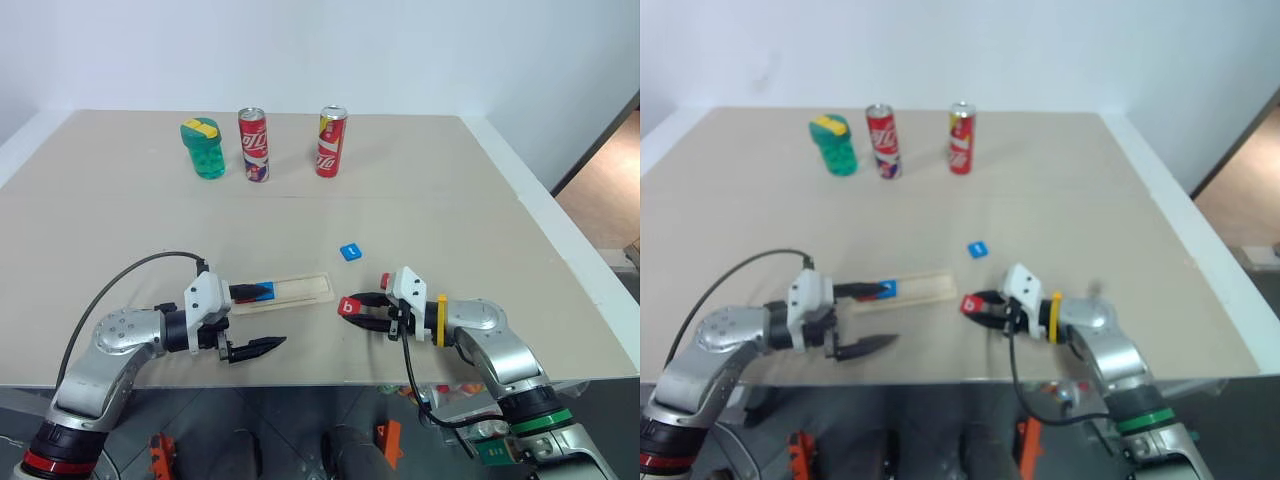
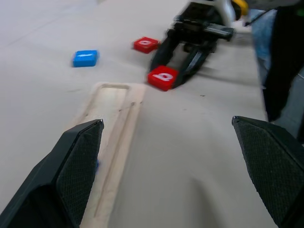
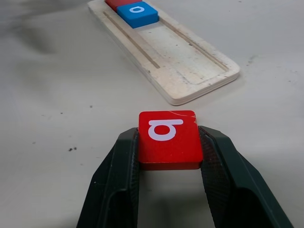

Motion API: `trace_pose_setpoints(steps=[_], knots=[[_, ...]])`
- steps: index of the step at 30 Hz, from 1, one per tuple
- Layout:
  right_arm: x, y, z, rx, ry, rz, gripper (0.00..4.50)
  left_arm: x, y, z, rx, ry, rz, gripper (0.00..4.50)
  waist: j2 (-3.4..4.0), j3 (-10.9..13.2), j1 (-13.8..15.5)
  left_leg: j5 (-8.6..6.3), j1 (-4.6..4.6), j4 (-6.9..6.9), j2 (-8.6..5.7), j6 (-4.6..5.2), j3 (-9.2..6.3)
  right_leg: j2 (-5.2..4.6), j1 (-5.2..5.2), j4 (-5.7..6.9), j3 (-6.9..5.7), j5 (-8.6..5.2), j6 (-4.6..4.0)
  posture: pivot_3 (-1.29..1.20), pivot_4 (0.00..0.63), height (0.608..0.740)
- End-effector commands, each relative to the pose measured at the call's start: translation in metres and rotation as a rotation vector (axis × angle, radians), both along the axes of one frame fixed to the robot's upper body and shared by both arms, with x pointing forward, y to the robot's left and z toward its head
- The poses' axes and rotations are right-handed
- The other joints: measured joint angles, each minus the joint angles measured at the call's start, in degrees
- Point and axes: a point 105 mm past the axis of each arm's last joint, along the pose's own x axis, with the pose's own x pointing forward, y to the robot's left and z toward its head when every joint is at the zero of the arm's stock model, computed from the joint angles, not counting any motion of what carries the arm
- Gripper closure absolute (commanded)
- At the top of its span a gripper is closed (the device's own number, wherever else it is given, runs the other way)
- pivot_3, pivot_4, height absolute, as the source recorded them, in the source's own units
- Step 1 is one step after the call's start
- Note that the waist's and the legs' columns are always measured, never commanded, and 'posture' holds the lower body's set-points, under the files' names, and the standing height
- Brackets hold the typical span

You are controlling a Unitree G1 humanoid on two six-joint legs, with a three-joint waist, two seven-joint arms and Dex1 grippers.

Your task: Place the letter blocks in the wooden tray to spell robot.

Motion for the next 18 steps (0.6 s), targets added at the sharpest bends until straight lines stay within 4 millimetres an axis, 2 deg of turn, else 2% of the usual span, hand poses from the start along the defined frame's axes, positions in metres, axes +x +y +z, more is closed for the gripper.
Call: trace_pose_setpoints(steps=[1, 4, 7, 13, 18], knots=[[0.007, 0.011, 0.053, 0.068, -0.108, 0.069, 3.29, 0.003, 0.009, 0.011, -0.024, -0.093, 0.096, 0.0, 0.04, 0.03, -0.1, 0.0, 0.0, -0.01, 0.01, 0.0, 0.0, 0.01, -0.02, 0.0, 0.0, 0.02, 0.03, 0.0, 0.15, 0.74], [0.013, 0.031, 0.077, 0.077, -0.133, 0.177, 3.29, 0.009, 0.013, 0.011, -0.075, -0.093, 0.205, 0.0, 0.08, 0.05, -0.18, 0.0, 0.0, 0.0, 0.03, 0.0, 0.04, 0.01, -0.03, 0.0, 0.01, 0.09, 0.06, 0.0, 0.15, 0.74], [0.017, 0.051, 0.084, 0.046, -0.133, 0.294, 3.29, 0.01, 0.014, 0.01, -0.109, -0.086, 0.279, 0.0, 0.06, 0.04, -0.13, 0.01, 0.0, 0.0, 0.05, 0.01, 0.0, 0.04, -0.03, 0.0, -0.04, 0.1, 0.06, 0.0, 0.15, 0.74], [0.025, 0.071, 0.059, -0.07, -0.116, 0.45, 3.29, 0.007, 0.017, 0.008, -0.143, -0.077, 0.373, 0.0, 0.04, 0.03, 0.16, -0.02, -0.07, -0.09, 0.07, -0.01, -0.09, 0.06, -0.04, -0.01, -0.15, 0.02, 0.14, 0.0, 0.15, 0.74], [0.035, 0.083, 0.046, -0.1, -0.1, 0.481, 3.29, -0.002, 0.02, 0.006, -0.149, -0.056, 0.398, 0.0, 0.05, 0.04, 0.05, -0.05, -0.13, -0.11, -0.03, -0.05, -0.02, -0.08, -0.09, -0.04, -0.1, 0.03, 0.15, 0.0, 0.15, 0.74]])
